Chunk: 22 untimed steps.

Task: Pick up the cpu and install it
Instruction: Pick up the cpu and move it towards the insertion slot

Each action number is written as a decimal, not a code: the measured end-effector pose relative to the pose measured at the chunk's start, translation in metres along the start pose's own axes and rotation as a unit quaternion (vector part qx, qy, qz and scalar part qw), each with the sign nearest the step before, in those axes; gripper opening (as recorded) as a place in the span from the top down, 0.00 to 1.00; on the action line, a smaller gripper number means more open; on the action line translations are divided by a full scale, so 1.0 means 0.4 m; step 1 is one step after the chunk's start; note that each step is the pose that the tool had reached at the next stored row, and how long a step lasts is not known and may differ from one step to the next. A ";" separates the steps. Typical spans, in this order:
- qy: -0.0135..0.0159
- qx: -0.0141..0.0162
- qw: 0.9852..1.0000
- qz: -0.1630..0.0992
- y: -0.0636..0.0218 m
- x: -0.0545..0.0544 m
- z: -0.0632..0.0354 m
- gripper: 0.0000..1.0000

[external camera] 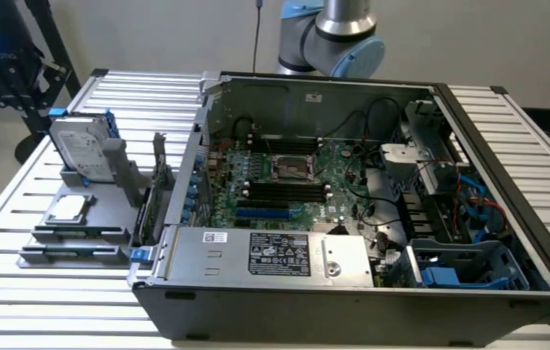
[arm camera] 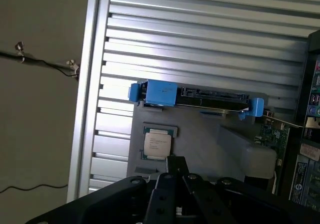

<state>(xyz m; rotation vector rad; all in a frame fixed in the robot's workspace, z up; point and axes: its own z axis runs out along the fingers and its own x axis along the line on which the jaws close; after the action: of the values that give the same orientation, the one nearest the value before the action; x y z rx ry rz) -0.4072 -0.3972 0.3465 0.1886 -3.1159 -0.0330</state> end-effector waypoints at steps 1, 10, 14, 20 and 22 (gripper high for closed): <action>0.000 0.000 1.000 0.000 0.000 0.000 0.000 0.88; 0.000 0.001 1.000 0.000 0.000 0.001 0.011 0.53; 0.000 0.003 1.000 0.003 0.000 0.002 0.029 0.41; 0.000 0.002 0.999 0.034 -0.001 0.003 0.057 0.35; -0.001 0.002 0.999 0.044 -0.001 0.004 0.066 0.35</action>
<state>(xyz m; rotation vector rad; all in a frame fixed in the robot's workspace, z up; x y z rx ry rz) -0.4093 -0.3972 0.3203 0.0522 -3.1216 -0.0261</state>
